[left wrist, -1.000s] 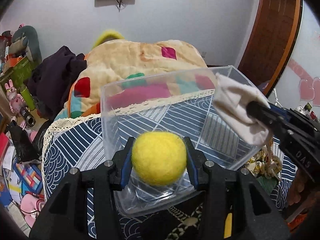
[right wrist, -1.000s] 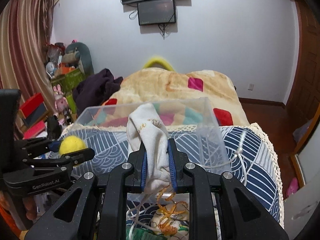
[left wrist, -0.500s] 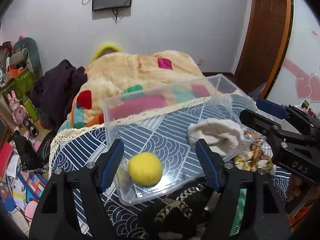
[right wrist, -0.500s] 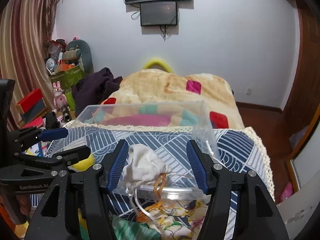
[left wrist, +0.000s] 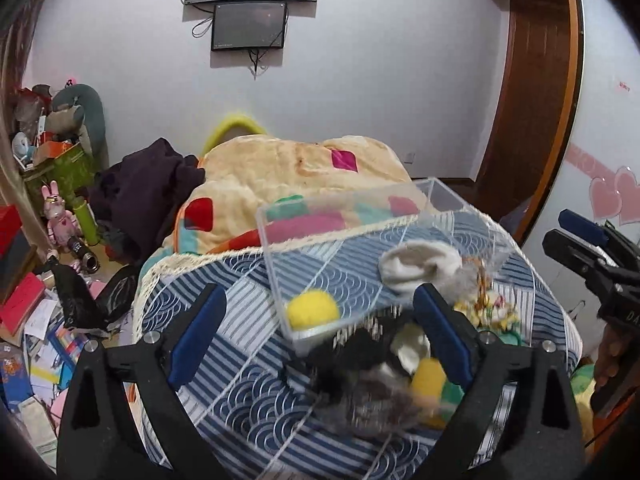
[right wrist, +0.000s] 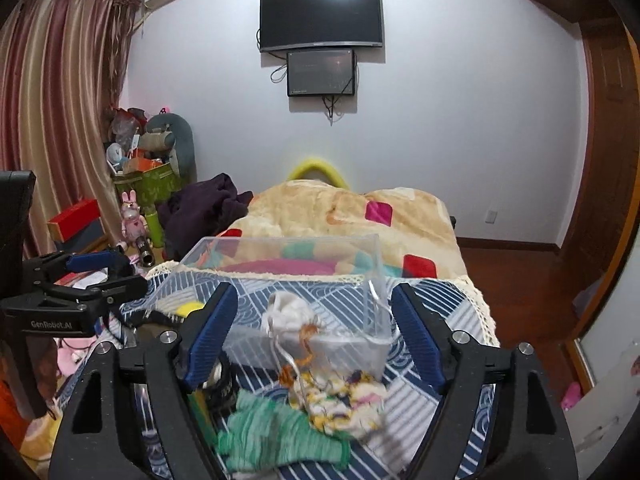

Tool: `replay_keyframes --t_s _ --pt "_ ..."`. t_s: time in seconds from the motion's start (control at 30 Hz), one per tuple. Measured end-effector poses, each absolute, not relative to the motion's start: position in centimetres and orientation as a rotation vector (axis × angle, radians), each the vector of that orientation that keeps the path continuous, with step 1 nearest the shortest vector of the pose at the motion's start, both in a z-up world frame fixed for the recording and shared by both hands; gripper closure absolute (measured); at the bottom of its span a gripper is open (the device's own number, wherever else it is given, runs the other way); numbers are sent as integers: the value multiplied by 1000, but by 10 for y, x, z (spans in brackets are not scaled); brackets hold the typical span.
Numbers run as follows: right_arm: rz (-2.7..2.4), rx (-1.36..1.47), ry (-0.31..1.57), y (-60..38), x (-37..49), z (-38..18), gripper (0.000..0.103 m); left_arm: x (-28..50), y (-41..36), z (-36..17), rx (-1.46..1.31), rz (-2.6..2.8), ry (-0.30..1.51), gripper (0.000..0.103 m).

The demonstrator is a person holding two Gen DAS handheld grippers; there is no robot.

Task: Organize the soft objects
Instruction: 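Grasp the plastic bag of grey gloves with the left tool while the right tool grasps the green sponge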

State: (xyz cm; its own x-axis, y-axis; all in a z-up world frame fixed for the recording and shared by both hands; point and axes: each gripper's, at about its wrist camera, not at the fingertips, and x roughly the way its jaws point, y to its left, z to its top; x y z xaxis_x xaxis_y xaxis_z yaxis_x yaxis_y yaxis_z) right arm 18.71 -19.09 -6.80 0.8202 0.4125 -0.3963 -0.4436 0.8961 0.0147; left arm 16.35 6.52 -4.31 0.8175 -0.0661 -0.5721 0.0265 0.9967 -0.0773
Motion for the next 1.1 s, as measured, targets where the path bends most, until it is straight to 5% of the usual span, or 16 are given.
replay_keyframes --t_s 0.53,0.7,0.9,1.03,1.1 --pt "643 -155 575 -146 171 -133 27 121 51 -110 -54 -59 732 7" --pt "710 -188 628 -126 177 -146 42 129 53 -127 -90 -67 759 8" --pt "750 -198 670 -116 179 -159 71 138 45 -132 -99 -116 762 23" --pt "744 -179 657 -123 174 -158 72 148 38 -133 -114 -144 768 32" --pt "743 -168 649 -130 172 -156 72 152 33 -134 -118 -162 772 47"
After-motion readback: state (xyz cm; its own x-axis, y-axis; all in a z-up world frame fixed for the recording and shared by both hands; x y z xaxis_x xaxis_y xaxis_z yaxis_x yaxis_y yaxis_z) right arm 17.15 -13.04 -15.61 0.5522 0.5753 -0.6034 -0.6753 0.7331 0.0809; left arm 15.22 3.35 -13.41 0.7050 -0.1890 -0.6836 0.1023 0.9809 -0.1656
